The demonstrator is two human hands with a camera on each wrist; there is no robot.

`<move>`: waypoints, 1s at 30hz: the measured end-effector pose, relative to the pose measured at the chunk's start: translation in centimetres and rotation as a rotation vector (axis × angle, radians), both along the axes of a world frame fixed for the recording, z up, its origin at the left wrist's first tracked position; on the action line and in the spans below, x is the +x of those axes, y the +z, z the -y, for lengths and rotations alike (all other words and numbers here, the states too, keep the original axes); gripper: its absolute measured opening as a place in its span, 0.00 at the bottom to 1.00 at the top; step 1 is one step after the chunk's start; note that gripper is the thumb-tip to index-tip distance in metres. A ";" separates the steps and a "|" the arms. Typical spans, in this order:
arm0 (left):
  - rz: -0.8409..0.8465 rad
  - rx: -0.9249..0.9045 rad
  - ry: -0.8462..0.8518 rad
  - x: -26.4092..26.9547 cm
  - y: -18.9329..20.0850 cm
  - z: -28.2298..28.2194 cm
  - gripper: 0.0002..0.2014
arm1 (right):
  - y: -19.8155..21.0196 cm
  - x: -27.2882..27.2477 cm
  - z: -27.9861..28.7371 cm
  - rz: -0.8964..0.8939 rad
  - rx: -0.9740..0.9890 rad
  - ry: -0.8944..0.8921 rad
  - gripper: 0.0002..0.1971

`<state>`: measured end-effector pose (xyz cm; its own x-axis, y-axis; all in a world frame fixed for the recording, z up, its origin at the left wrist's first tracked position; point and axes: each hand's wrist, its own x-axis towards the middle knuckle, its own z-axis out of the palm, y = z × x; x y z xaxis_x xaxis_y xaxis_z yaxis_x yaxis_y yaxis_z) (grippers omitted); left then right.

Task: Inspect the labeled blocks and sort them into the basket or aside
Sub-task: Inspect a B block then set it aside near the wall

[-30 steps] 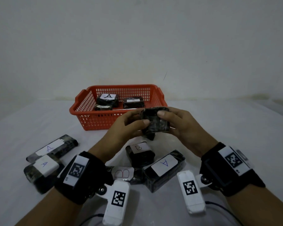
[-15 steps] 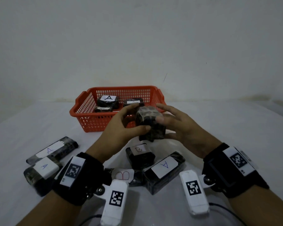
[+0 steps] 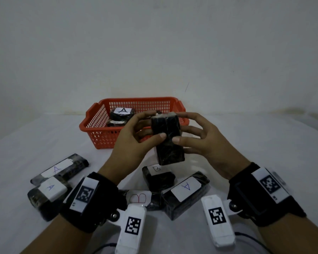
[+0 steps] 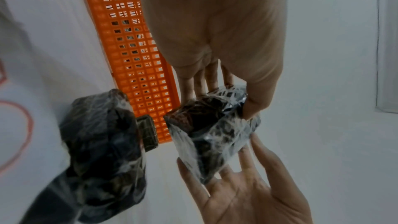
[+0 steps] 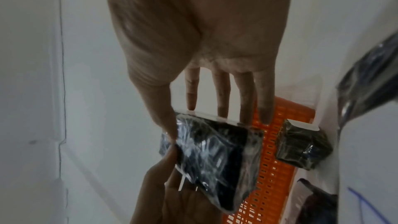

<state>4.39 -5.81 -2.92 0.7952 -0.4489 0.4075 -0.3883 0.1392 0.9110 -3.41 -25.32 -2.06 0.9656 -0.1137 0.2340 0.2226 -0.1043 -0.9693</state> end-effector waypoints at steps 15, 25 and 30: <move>0.136 0.129 -0.135 -0.4 0.0 -0.1 0.35 | -0.2 0.3 0.3 -0.067 0.068 0.026 0.25; -0.129 0.066 -0.190 -0.1 -0.5 0.7 0.21 | -0.7 0.7 -0.3 -0.015 0.069 0.026 0.25; -0.120 0.072 -0.217 -0.2 -0.4 0.6 0.16 | -0.6 0.8 -0.1 -0.011 0.050 0.019 0.25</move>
